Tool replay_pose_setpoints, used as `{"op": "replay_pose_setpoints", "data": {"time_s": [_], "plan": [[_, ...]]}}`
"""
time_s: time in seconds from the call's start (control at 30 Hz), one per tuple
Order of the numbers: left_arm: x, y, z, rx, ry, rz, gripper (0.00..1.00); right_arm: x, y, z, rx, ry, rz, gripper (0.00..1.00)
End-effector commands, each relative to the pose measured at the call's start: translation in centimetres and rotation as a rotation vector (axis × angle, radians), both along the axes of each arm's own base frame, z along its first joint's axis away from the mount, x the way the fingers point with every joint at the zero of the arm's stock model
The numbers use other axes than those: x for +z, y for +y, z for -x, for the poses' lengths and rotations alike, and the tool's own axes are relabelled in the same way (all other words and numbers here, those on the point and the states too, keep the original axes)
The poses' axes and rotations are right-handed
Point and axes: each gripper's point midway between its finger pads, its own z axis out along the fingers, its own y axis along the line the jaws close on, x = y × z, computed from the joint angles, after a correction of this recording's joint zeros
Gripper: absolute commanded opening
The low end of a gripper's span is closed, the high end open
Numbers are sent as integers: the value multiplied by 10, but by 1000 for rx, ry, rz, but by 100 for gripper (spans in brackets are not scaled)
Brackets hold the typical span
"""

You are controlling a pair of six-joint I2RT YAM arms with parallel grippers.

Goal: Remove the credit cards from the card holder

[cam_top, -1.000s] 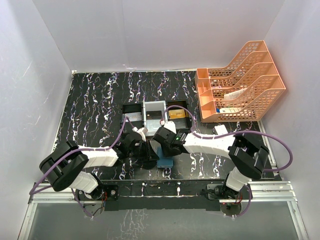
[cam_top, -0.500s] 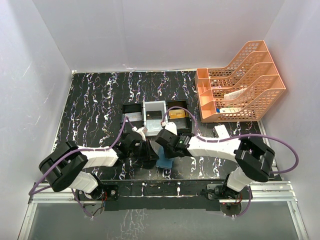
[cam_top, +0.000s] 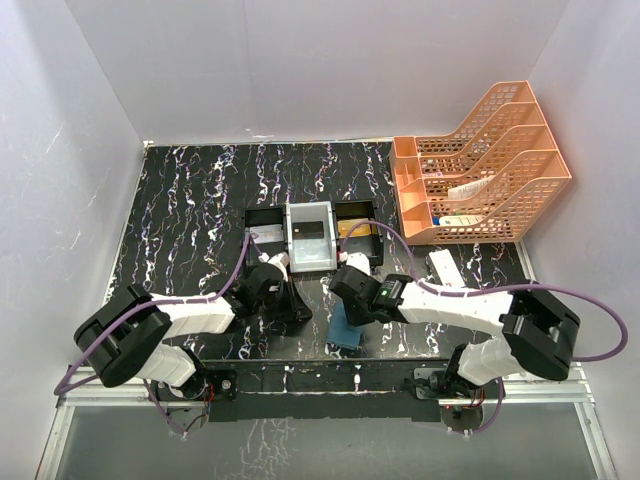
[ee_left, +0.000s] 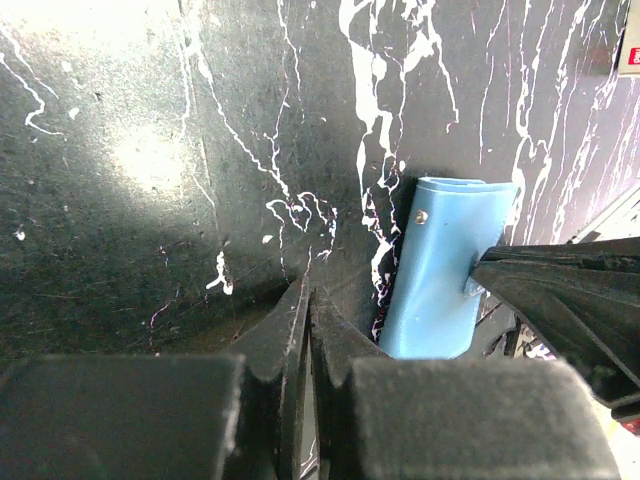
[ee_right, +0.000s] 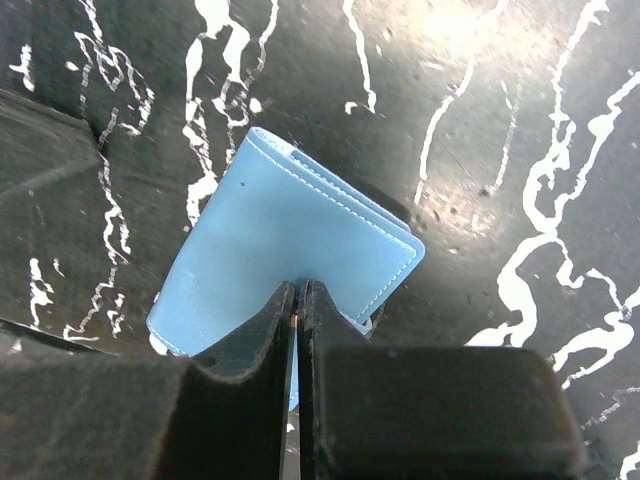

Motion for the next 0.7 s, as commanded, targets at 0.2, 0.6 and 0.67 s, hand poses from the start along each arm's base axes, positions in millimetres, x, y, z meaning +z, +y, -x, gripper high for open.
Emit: {"op": "replay_pose_setpoints", "data": {"time_s": [0.2, 0.6, 0.67], "plan": [[16, -6, 0, -72, -80, 57, 43, 14, -5, 2, -18, -10, -46, 12], [29, -37, 24, -246, -21, 221, 57, 29, -24, -1, -247, 12, -162, 45], [26, -42, 28, -281, 7, 235, 57, 14, -28, 6, -265, 65, -184, 39]]}}
